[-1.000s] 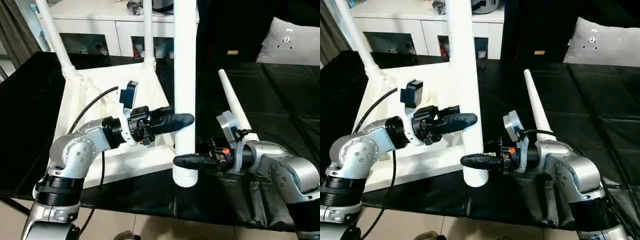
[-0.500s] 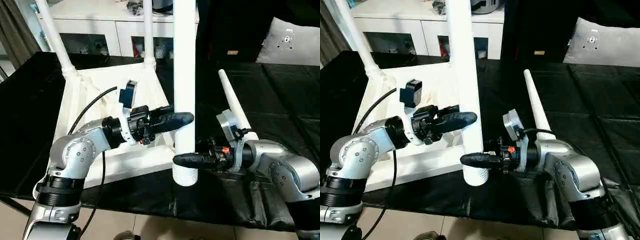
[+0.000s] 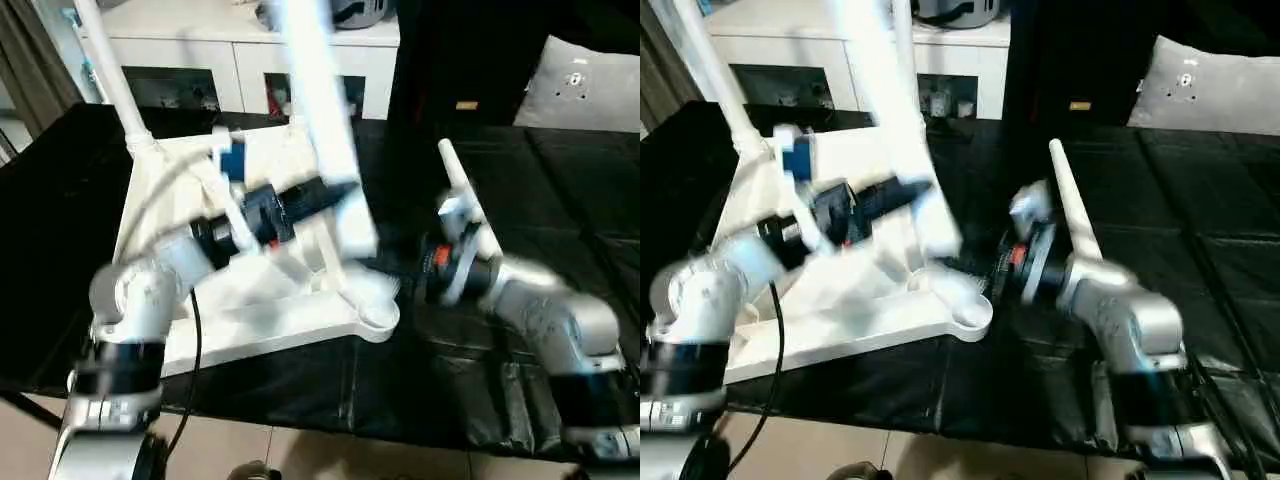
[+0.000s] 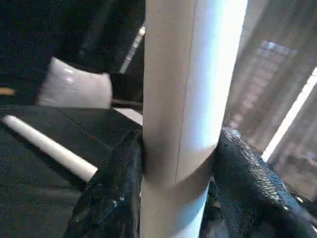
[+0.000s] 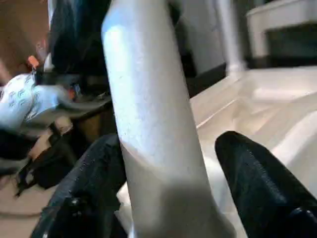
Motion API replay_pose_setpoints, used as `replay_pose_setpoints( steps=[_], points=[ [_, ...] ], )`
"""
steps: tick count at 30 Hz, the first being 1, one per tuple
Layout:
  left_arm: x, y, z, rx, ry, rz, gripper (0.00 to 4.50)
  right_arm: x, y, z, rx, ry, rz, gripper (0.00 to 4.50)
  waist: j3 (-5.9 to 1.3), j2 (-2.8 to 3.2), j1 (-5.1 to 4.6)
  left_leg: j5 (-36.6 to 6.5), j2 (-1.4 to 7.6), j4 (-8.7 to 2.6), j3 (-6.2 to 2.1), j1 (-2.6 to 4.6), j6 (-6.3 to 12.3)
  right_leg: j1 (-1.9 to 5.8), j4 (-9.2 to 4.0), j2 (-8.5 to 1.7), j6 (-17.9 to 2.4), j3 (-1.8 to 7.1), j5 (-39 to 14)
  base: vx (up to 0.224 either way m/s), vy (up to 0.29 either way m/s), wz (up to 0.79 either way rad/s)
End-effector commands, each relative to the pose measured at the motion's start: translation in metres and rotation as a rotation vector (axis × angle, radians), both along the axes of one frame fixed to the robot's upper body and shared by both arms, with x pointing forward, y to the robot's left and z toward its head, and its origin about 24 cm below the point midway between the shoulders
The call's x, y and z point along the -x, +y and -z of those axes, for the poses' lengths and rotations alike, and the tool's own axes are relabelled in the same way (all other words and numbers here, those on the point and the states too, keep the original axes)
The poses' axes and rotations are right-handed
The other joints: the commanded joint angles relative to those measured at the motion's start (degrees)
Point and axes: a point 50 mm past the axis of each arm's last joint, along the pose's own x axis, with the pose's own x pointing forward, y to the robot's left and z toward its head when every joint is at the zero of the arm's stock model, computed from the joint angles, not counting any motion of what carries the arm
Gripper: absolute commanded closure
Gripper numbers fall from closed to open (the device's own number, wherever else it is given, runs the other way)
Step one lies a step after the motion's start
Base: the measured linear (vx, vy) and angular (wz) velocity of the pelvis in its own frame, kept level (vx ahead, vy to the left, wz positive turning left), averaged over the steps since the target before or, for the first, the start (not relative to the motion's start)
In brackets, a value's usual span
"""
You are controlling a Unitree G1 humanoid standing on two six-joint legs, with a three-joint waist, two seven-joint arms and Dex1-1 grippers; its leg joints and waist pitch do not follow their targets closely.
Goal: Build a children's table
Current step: Pick table leg
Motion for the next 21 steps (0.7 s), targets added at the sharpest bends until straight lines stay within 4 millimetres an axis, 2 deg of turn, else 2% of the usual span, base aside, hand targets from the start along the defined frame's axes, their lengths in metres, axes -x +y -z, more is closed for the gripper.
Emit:
replay_pose_setpoints(
  steps=[1,4,8,11,17,21],
  points=[
    [-0.002,-0.004,0.001,-0.025,0.046,-0.025,2.67,-0.006,-0.012,-0.015,-0.099,-0.028,0.091,0.97,-4.44,-0.77,0.10,-7.22,1.74,-3.45,-0.56,0.84,1.70,3.07,-4.16,-3.99,-9.63,2.44,-13.12,0.000,0.000,0.00],
    [-0.004,-0.005,-0.002,-0.022,0.047,-0.053,2.67,-0.003,-0.014,-0.019,-0.167,-0.031,0.126,0.70,-4.42,-0.81,0.22,-6.56,1.61,-3.38,-0.47,0.72,2.31,3.01,-4.27,-4.02,-9.66,2.41,-13.27,0.000,0.000,0.00],
    [-0.004,-0.006,-0.004,-0.029,0.046,-0.052,2.67,0.001,-0.014,-0.019,-0.179,-0.021,0.123,0.44,-4.23,-0.75,0.11,-7.67,1.53,-3.53,-0.50,0.73,1.88,2.97,-4.70,-3.98,-8.36,2.27,-16.46,0.000,0.000,0.00],
    [-0.004,-0.007,-0.005,-0.031,0.045,-0.050,2.67,0.005,-0.014,-0.018,-0.176,-0.012,0.103,0.05,-4.24,-0.59,0.09,-7.97,1.62,-3.59,-0.58,0.82,1.53,2.89,-4.74,-3.91,-7.99,2.29,-16.65,0.000,0.000,0.00],
    [-0.003,-0.008,-0.008,-0.051,0.043,-0.042,2.67,0.006,-0.016,-0.017,-0.111,-0.007,0.130,0.01,-4.22,-0.75,0.17,-7.87,1.49,-3.56,-0.55,0.76,1.19,2.97,-4.80,-3.97,-7.83,2.33,-17.05,0.000,0.000,0.00],
    [-0.003,-0.007,-0.010,-0.104,-0.004,-0.039,2.67,0.001,-0.019,-0.013,0.068,-0.031,0.186,0.01,-4.24,-0.83,0.21,-7.20,1.51,-3.60,-0.61,0.74,0.69,2.96,-4.70,-3.89,-7.21,2.33,-16.97,0.000,0.000,0.00]
  ],
)
